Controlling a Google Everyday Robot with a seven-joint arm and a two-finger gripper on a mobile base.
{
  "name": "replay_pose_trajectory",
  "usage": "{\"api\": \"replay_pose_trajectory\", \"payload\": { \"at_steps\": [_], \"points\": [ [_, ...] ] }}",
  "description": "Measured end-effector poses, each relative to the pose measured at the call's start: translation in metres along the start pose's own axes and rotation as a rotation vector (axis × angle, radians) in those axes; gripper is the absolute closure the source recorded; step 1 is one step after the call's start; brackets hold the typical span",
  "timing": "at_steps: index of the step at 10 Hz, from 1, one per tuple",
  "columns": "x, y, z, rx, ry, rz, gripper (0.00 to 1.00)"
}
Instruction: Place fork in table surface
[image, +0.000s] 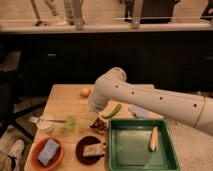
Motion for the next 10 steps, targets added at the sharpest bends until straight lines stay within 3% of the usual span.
{"api": "replay_pose_trajectory", "payload": {
  "at_steps": [6, 10],
  "points": [
    [-0.073, -0.002, 0.043, -0.052, -0.038, -0.036, 0.20],
    [-0.072, -0.003, 0.043, -0.052, -0.037, -0.034, 0.20]
  ]
}}
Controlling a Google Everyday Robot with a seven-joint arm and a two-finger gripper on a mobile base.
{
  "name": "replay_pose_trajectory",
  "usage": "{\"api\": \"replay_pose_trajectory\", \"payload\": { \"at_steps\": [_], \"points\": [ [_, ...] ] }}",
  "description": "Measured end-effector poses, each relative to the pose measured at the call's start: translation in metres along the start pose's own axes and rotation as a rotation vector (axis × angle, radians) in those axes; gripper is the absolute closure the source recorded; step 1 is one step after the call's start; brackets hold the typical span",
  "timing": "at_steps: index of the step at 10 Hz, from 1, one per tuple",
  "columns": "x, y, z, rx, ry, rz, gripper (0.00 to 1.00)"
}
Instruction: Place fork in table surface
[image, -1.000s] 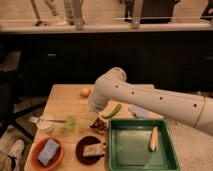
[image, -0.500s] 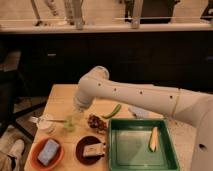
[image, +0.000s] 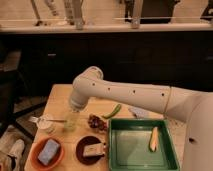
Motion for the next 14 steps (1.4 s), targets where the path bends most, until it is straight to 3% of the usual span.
{"api": "replay_pose_trajectory", "payload": {
  "at_steps": [5, 9, 14],
  "points": [
    [-0.002, -0.001, 0.005, 0.001, 0.009, -0.007, 0.20],
    [-0.038, -0.004, 0.047, -0.007, 0.017, -0.048, 0.20],
    [-0.041, -0.003, 0.074, 0.047, 0.003, -0.034, 0.20]
  ]
}}
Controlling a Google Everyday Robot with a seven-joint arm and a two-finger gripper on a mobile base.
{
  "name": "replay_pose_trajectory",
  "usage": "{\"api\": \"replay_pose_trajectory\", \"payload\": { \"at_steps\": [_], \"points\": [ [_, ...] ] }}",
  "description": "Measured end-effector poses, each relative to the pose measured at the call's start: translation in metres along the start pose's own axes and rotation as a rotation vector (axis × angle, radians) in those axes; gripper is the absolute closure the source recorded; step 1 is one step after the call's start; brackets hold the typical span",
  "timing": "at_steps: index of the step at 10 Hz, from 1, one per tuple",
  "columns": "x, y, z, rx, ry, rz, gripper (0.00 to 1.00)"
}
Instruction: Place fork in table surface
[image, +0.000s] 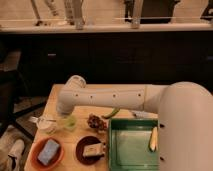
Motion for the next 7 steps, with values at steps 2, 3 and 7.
{"api": "replay_pose_trajectory", "payload": {
  "at_steps": [2, 3, 7],
  "points": [
    [-0.001, 0.003, 0.011, 0.005, 0.009, 0.001, 0.20],
    [0.000, 0.005, 0.019, -0.005, 0.009, 0.003, 0.20],
    [0.004, 0.006, 0.037, -0.045, -0.017, 0.009, 0.20]
  ]
}}
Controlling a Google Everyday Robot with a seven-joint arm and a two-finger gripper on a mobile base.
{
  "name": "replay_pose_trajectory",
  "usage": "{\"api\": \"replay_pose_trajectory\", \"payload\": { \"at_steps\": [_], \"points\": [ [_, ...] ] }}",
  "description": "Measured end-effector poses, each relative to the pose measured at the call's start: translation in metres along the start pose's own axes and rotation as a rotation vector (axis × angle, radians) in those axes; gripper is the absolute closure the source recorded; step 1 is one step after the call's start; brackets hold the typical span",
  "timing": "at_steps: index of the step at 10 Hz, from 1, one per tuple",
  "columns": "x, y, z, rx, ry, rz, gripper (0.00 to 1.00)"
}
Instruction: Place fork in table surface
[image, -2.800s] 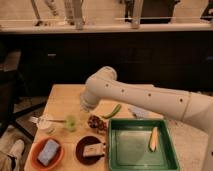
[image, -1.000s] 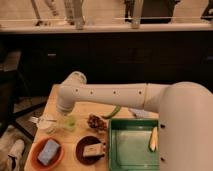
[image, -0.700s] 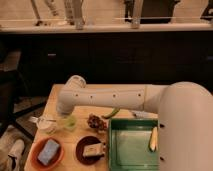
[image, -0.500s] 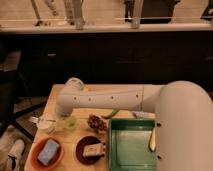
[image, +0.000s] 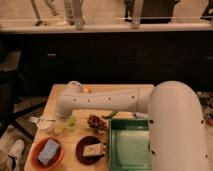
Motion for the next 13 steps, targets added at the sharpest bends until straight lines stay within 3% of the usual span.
{"api": "replay_pose_trajectory", "payload": {
  "at_steps": [6, 13],
  "points": [
    [0.005, -0.003, 0.005, -0.029, -0.030, 0.018, 0.20],
    [0.005, 0.003, 0.013, -0.046, -0.015, 0.010, 0.20]
  ]
}}
